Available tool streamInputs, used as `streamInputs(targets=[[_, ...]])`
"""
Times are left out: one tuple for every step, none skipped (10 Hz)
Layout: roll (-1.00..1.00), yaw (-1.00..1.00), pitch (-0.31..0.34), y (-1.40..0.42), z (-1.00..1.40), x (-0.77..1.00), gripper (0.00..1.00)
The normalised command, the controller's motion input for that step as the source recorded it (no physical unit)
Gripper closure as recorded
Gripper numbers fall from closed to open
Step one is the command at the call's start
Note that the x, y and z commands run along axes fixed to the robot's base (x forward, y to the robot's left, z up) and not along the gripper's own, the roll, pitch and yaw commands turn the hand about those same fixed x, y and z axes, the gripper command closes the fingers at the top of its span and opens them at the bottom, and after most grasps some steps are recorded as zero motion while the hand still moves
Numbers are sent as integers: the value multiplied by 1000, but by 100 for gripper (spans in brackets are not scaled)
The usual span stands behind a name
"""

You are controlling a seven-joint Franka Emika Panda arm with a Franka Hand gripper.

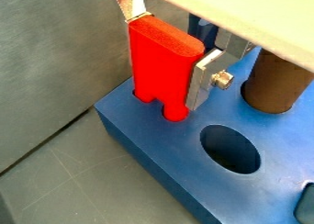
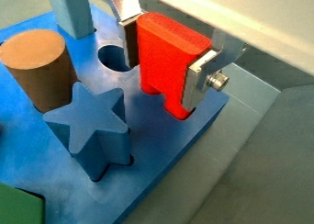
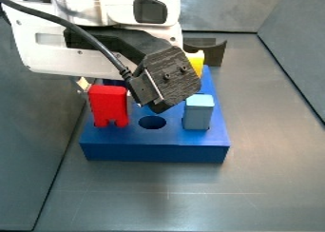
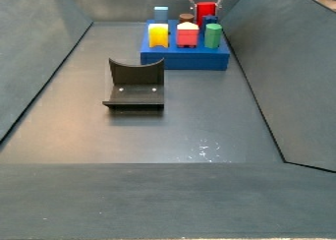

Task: Pick up the square-circle object. Move up. Move to above the board. Insert the square-circle object.
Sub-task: Insert the square-circle object.

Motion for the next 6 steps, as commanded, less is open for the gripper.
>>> streamInputs(targets=[[84,0,-116,-171,-1000,97,100],[71,-34,-93,-180,-1000,177,100],[50,-49,-89,-106,-1000,226,100],[0,0,26,0,-89,169,100],[0,0,-17,0,-86,0,100],[157,-37,-180,0,-749,-9,100]])
